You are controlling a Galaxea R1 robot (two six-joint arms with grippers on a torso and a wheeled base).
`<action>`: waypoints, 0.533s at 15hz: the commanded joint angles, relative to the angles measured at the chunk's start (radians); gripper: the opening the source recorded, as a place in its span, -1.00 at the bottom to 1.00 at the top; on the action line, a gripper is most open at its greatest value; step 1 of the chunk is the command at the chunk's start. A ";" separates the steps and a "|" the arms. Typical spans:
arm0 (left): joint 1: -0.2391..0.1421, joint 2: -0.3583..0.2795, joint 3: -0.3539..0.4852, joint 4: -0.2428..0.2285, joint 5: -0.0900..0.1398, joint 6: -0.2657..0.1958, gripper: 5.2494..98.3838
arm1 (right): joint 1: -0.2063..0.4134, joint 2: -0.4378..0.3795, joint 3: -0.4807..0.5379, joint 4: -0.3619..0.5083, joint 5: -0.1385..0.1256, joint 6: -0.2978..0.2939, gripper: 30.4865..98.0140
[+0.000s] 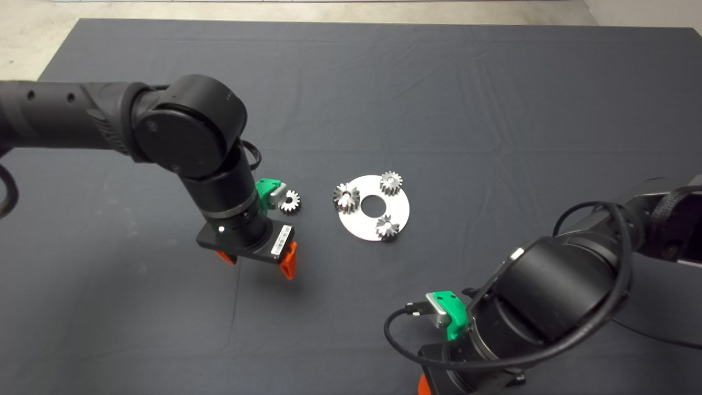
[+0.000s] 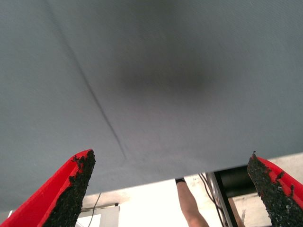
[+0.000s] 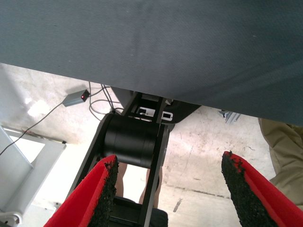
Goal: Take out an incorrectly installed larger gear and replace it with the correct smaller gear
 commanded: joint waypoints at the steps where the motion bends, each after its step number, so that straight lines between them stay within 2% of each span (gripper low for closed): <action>1: -0.034 0.021 -0.051 0.010 0.035 0.040 0.67 | 0.004 -0.035 0.050 -0.029 -0.124 -0.002 -0.17; 4: -0.058 0.077 -0.065 0.016 0.028 0.034 0.67 | 0.004 -0.043 0.067 -0.029 -0.124 -0.002 -0.17; 5: -0.063 0.096 -0.068 0.033 0.023 0.034 0.67 | 0.004 -0.044 0.071 -0.029 -0.124 0.000 -0.17; 6: -0.064 0.107 -0.070 0.054 0.012 0.034 0.67 | 0.004 -0.053 0.081 -0.029 -0.124 0.000 -0.17; 8: -0.085 0.146 -0.111 0.061 -0.013 0.039 0.67 | 0.004 -0.079 0.087 -0.029 -0.124 0.000 -0.17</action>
